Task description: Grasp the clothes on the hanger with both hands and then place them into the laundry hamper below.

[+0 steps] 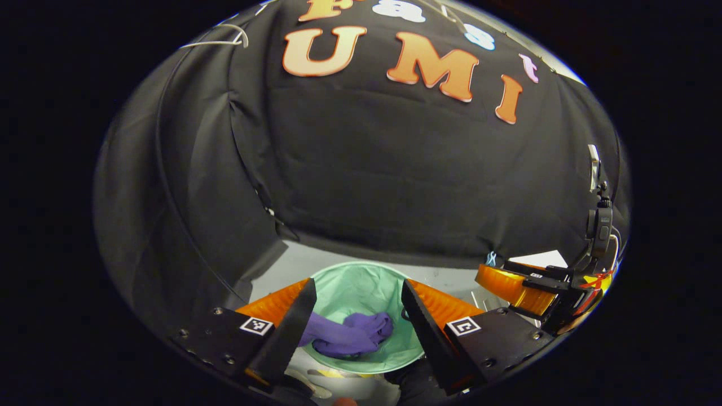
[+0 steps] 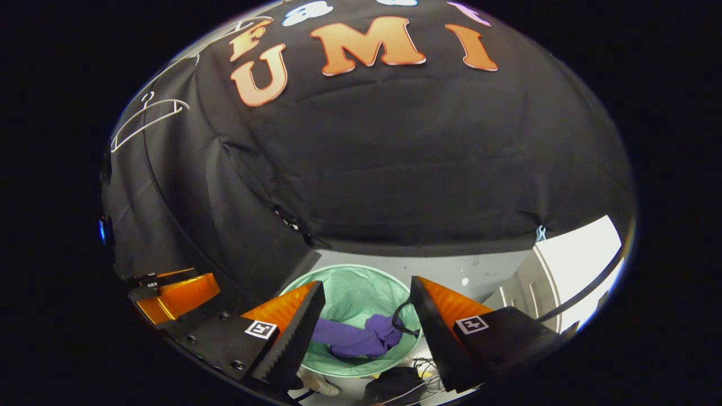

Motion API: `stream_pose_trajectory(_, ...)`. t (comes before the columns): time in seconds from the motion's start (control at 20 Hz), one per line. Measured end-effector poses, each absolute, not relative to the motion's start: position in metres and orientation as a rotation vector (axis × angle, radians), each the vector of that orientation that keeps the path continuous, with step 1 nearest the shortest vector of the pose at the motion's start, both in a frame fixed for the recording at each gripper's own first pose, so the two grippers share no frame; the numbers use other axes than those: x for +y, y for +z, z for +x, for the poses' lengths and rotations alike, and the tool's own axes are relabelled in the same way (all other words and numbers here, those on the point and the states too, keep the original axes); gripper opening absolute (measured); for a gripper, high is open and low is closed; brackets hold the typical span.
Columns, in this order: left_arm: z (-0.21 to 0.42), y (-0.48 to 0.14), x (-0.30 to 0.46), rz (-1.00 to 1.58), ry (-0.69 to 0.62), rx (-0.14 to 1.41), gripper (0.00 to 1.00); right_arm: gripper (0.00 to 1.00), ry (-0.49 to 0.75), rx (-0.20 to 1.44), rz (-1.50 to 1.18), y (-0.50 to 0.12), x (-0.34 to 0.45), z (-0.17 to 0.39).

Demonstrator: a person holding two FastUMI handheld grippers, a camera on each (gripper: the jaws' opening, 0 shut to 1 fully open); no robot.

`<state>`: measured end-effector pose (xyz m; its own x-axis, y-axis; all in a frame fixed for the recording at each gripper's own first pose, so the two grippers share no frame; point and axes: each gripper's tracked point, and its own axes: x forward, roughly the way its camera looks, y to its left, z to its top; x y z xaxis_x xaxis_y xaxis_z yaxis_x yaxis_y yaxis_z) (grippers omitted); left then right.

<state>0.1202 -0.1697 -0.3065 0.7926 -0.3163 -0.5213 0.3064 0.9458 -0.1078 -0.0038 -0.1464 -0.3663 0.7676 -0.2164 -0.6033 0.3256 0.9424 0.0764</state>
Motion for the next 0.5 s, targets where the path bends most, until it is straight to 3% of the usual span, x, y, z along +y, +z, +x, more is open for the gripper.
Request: stream_pose_trajectory(0.5, 0.083, -0.142, -0.127, -0.032, -0.316, 0.226, 0.96, 0.99, -0.234, 0.375, 0.089, -0.203, -0.107, -0.01)
